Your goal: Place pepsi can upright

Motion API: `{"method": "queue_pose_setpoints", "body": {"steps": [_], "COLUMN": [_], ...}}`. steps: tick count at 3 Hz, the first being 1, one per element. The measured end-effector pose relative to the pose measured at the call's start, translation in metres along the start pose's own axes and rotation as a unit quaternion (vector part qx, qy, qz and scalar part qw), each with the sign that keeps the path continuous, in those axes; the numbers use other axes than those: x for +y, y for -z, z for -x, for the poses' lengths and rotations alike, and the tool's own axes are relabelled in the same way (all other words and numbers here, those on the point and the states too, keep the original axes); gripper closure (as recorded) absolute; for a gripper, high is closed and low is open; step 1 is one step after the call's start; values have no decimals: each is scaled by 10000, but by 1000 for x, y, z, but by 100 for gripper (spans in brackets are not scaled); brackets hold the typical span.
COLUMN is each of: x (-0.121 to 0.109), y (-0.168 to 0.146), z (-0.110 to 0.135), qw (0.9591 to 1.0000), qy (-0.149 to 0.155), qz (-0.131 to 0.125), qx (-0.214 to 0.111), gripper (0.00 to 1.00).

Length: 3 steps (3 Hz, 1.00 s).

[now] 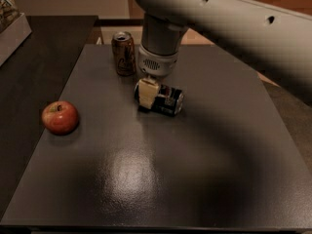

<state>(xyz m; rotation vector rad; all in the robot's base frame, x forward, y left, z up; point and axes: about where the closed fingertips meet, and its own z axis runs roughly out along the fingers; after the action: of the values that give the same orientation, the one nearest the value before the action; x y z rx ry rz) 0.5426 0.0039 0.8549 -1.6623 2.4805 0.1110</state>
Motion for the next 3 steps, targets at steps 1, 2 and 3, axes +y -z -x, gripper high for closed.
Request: {"method": "queue_pose_setpoints", "body": {"steps": [1, 2, 3], "x": [-7, -9, -11], "y": [21, 46, 62], "z": [3, 6, 8], "qw": [9977, 9893, 9720], "qy": [-78, 6, 166], "qz": [276, 443, 566], "qx": [-619, -1392, -2276], "gripper": [100, 100, 100]}}
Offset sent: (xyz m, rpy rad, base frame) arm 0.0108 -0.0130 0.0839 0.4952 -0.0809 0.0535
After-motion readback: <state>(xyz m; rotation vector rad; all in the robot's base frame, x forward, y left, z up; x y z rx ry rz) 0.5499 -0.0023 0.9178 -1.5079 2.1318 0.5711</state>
